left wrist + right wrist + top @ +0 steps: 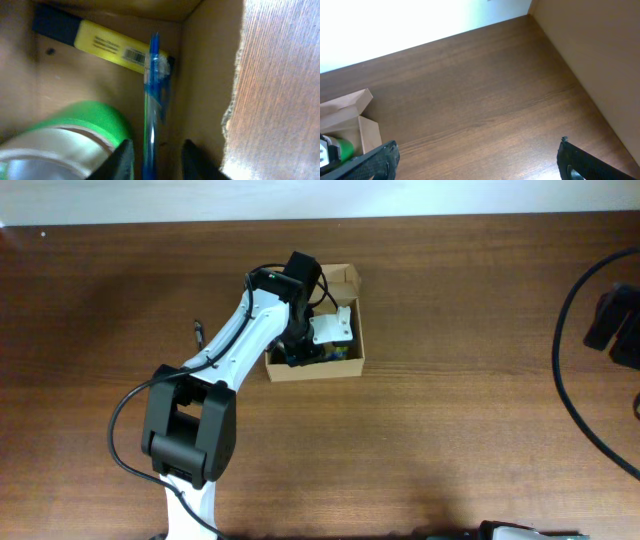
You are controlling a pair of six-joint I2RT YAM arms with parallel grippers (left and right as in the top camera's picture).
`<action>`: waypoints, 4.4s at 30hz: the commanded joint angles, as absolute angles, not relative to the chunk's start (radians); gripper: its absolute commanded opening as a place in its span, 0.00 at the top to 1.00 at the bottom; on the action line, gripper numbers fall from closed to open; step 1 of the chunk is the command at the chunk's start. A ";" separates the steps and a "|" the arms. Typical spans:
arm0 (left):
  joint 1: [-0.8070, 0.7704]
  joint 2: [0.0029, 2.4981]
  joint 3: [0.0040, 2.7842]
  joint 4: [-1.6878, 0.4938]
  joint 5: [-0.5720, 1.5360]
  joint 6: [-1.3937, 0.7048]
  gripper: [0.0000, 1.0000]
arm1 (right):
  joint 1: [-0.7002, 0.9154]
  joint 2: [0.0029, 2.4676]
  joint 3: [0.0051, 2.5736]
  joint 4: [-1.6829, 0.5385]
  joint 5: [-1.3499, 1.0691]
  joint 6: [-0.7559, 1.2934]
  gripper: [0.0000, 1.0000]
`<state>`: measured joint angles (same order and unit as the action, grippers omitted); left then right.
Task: Pack container
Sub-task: 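Lower the blue pen into the box and open the left gripper, then move the left gripper to the clear pen and align to grasp, then grasp the clear pen with the left gripper and lift it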
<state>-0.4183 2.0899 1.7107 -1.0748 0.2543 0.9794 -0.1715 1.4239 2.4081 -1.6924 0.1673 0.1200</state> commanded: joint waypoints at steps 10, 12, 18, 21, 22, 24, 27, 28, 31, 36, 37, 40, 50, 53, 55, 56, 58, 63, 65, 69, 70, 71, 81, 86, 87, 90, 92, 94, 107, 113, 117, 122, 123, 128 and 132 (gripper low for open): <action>-0.412 1.998 1.941 -1.064 0.248 0.841 0.45 | -0.177 1.413 2.405 -1.699 0.189 0.115 0.01; -0.403 1.981 1.995 -1.050 0.184 0.757 0.46 | -0.177 1.413 2.405 -1.699 0.189 0.115 0.01; -0.297 1.963 2.099 -1.040 -0.036 0.438 0.45 | -0.177 1.413 2.405 -1.699 0.188 0.115 0.01; -0.210 1.967 2.091 -1.074 -0.031 0.192 0.46 | -0.177 1.413 2.405 -1.699 0.188 0.115 0.01; -0.184 1.969 2.086 -1.088 -0.030 0.110 0.51 | -0.177 1.413 2.405 -1.699 0.188 0.115 0.01; -0.131 1.972 2.063 -1.117 -0.030 -0.035 0.53 | -0.177 1.413 2.405 -1.699 0.188 0.115 0.01; -0.072 1.985 2.017 -1.140 -0.029 -0.152 0.54 | -0.177 1.414 2.405 -1.698 0.188 0.115 0.01; -0.057 1.990 1.992 -1.139 -0.027 -0.170 0.54 | -0.177 1.414 2.405 -1.698 0.188 0.115 0.01; -0.033 2.015 1.914 -1.116 -0.023 -0.214 0.54 | -0.177 1.414 2.405 -1.697 0.188 0.115 0.01; -0.030 2.086 1.811 -1.027 -0.023 -0.282 0.55 | -0.177 1.415 2.405 -1.695 0.189 0.115 0.01; -0.030 2.101 1.802 -1.016 -0.023 -0.298 0.55 | -0.177 1.415 2.405 -1.696 0.189 0.115 0.01; -0.030 2.149 1.782 -0.987 -0.036 -0.349 0.57 | -0.177 1.415 2.405 -1.698 0.196 0.115 0.01; -0.030 2.210 1.781 -0.962 -0.166 -0.461 0.58 | -0.177 1.415 2.405 -1.699 0.196 0.115 0.01; -0.030 2.210 1.781 -0.954 -0.183 -0.482 0.57 | -0.177 1.415 2.405 -1.698 0.196 0.115 0.01; -0.030 2.210 1.781 -0.950 -0.186 -0.482 0.57 | -0.177 1.415 2.405 -1.699 0.199 0.115 0.01; -0.030 2.211 1.780 -0.949 -0.196 -0.488 0.57 | -0.177 1.415 2.405 -1.699 0.202 0.115 0.01; -0.028 2.213 1.776 -0.949 -0.223 -0.508 0.57 | -0.177 1.415 2.405 -1.699 0.208 0.115 0.01; -0.012 2.230 1.766 -0.956 -0.225 -0.560 0.57 | -0.177 1.415 2.405 -1.699 0.208 0.115 0.01; -0.008 2.241 1.766 -0.968 -0.221 -0.597 0.57 | -0.177 1.415 2.405 -1.699 0.211 0.115 0.01; -0.007 2.268 1.766 -0.990 -0.176 -0.674 0.57 | -0.177 1.415 2.405 -1.699 0.215 0.115 0.01; -0.007 2.276 1.766 -0.999 -0.171 -0.694 0.57 | -0.177 1.415 2.405 -1.699 0.215 0.115 0.01; -0.007 2.283 1.766 -1.008 -0.171 -0.711 0.57 | -0.177 1.415 2.405 -1.699 0.215 0.115 0.01; -0.007 2.325 1.764 -1.015 -0.161 -0.645 0.57 | -0.177 1.415 2.405 -1.699 0.222 0.115 0.01; -0.007 2.327 1.764 -1.015 -0.162 -0.587 0.57 | -0.177 1.415 2.405 -1.699 0.223 0.115 0.01; -0.007 2.328 1.764 -1.015 -0.162 -0.577 0.57 | -0.177 1.415 2.405 -1.699 0.223 0.115 0.01; -0.006 2.328 1.764 -1.015 -0.162 -0.515 0.58 | -0.177 1.415 2.405 -1.699 0.223 0.115 0.01; -0.005 2.328 1.764 -1.015 -0.163 -0.473 0.58 | -0.177 1.415 2.405 -1.699 0.223 0.115 0.01; -0.005 2.329 1.764 -1.017 -0.165 -0.447 0.59 | -0.177 1.415 2.405 -1.699 0.223 0.115 0.01; -0.005 2.346 1.751 -1.025 -0.165 -0.388 0.98 | -0.177 1.400 2.405 -1.699 0.223 0.115 0.01; -0.005 2.346 1.751 -1.005 -0.165 -0.365 0.98 | -0.177 1.396 2.405 -1.699 0.222 0.115 0.01; -0.005 2.346 1.751 -0.996 -0.165 -0.365 0.98 | -0.177 1.396 2.405 -1.699 0.222 0.116 0.01; -0.005 2.345 1.759 -0.995 -0.165 -0.347 0.98 | -0.177 1.396 2.405 -1.699 0.222 0.115 0.01; -0.005 2.344 1.766 -0.997 -0.165 -0.334 0.98 | -0.177 1.396 2.405 -1.699 0.222 0.115 0.01; -0.005 2.312 1.822 -1.018 -0.166 -0.287 0.98 | -0.177 1.396 2.405 -1.699 0.222 0.116 0.01; -0.006 2.239 1.883 -1.026 -0.165 -0.246 0.98 | -0.177 1.396 2.405 -1.699 0.222 0.115 0.01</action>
